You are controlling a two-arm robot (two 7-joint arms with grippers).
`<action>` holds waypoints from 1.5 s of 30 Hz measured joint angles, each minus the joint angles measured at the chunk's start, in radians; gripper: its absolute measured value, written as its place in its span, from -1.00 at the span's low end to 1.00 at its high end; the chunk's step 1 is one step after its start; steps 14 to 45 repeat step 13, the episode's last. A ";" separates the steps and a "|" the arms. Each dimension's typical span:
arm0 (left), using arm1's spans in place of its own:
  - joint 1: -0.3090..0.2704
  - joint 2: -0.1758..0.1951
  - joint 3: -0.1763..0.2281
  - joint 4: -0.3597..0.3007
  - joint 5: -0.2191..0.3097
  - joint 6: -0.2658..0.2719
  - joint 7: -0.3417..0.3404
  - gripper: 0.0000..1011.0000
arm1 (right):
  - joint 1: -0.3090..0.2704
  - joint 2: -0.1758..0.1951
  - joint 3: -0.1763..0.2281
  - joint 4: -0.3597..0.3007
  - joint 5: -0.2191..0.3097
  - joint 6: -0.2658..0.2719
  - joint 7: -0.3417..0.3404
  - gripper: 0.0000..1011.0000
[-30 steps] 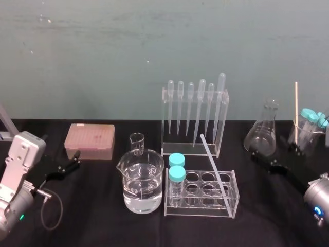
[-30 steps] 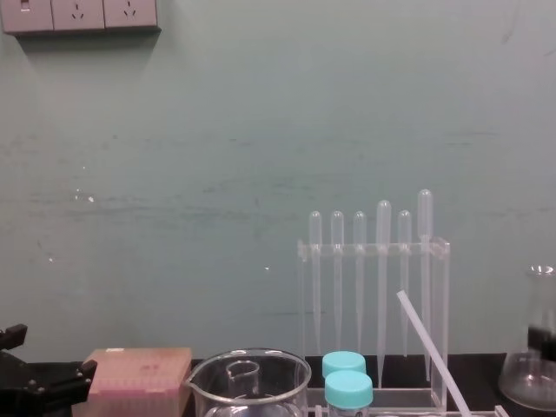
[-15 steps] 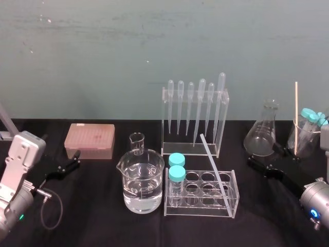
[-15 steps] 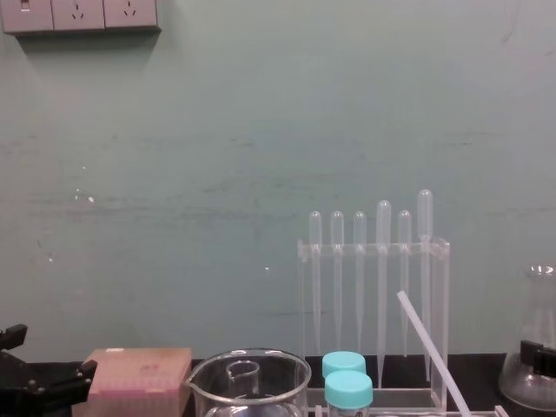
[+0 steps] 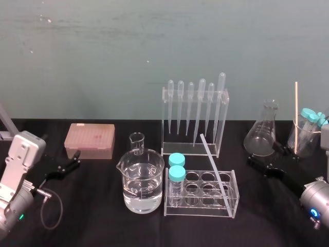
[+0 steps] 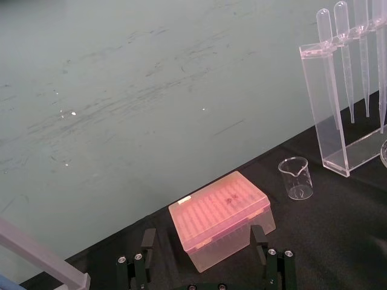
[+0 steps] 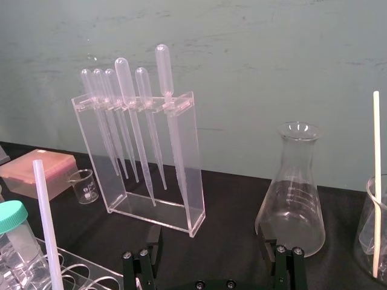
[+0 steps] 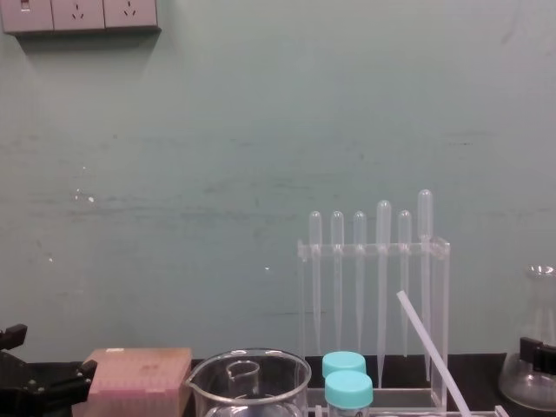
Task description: Pick up the stirring rod with one hand, then place it down.
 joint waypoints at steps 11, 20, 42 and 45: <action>0.000 0.000 0.000 0.000 0.000 0.000 0.000 0.98 | 0.000 0.001 0.000 0.000 0.000 -0.001 0.000 0.98; 0.000 0.000 0.000 0.000 0.000 0.000 0.000 0.98 | 0.000 0.001 0.000 0.000 0.000 -0.002 0.000 0.98; 0.000 0.000 0.000 0.000 0.000 0.000 0.000 0.98 | 0.000 0.001 0.000 0.000 0.000 -0.002 0.000 0.98; 0.000 0.000 0.000 0.000 0.000 0.000 0.000 0.98 | 0.000 0.001 0.000 0.000 0.000 -0.002 0.000 0.98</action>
